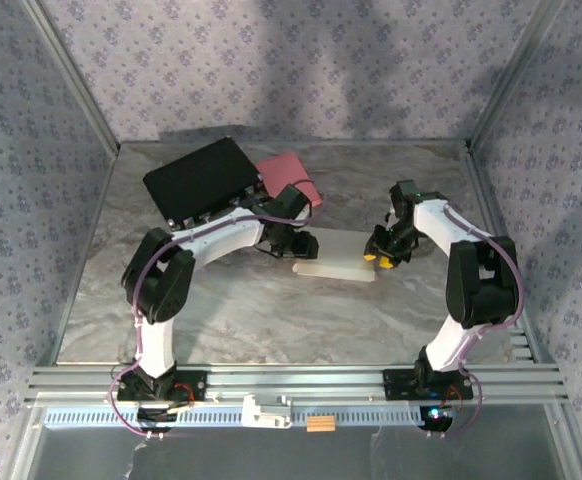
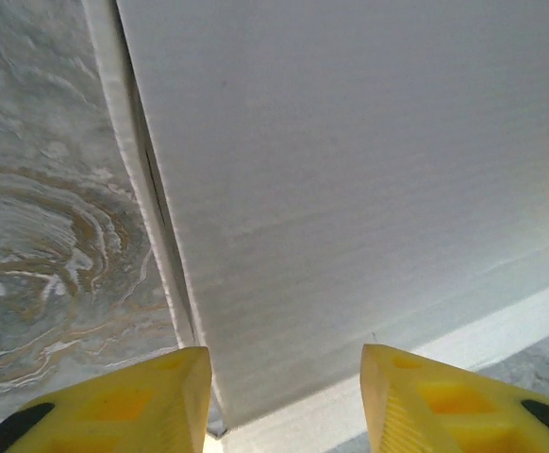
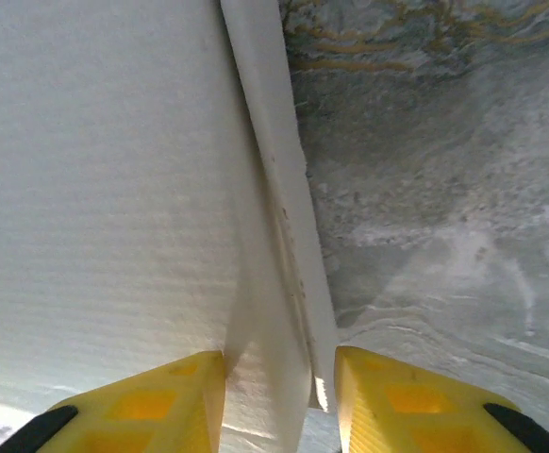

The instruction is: Fold the paper box

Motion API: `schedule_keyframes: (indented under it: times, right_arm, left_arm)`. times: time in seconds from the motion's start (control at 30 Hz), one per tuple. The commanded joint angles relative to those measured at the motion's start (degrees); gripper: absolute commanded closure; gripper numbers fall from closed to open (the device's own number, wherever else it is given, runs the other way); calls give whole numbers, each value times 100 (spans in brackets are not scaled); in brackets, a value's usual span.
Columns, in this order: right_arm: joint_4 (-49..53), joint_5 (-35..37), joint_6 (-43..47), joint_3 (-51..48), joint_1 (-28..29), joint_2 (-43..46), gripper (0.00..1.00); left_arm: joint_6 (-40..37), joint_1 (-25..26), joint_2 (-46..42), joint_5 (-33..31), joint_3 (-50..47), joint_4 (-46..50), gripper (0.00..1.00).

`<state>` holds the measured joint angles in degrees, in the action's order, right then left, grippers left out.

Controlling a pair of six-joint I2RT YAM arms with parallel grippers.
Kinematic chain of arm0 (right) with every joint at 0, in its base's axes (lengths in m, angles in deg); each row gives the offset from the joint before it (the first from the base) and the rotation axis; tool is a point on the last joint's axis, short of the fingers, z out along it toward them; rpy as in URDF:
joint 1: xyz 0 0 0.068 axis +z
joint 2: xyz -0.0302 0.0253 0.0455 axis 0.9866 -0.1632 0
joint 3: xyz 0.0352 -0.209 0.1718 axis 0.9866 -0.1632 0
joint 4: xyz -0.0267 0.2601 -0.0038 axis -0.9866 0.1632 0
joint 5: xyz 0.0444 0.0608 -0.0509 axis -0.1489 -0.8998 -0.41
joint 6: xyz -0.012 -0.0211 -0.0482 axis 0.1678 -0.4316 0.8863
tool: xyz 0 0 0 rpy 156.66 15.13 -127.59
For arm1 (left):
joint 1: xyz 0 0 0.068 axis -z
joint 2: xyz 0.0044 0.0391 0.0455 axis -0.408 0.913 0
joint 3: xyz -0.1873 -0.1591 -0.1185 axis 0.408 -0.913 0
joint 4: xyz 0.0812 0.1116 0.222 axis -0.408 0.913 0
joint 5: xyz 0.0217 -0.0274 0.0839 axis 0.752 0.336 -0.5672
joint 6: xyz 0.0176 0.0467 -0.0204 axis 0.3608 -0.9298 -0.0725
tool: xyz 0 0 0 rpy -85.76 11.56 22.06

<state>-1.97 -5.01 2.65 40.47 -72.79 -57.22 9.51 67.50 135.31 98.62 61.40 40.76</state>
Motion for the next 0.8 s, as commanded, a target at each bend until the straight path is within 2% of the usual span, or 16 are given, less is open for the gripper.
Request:
schedule_keyframes:
  times: [0.0, 0.13, 0.23, 0.3, 0.77]
  right_arm:
    - [357, 317, 204, 230, 6, 205, 59]
    - [208, 118, 304, 254, -38, 188, 49]
    - [4, -102, 337, 8, -94, 57, 46]
    - [-69, -188, 346, -44, -127, -24, 46]
    - [-343, -219, 346, -359, -174, -376, 53]
  left_arm:
    - [33, -122, -401, -119, 58, 207, 51]
    - [5, -263, -464, -62, -18, 187, 47]
    - [-76, -488, -228, 303, -91, 59, 45]
    - [-147, -575, -46, 527, -79, -85, 45]
    - [-201, -563, 434, 778, -354, -669, 47]
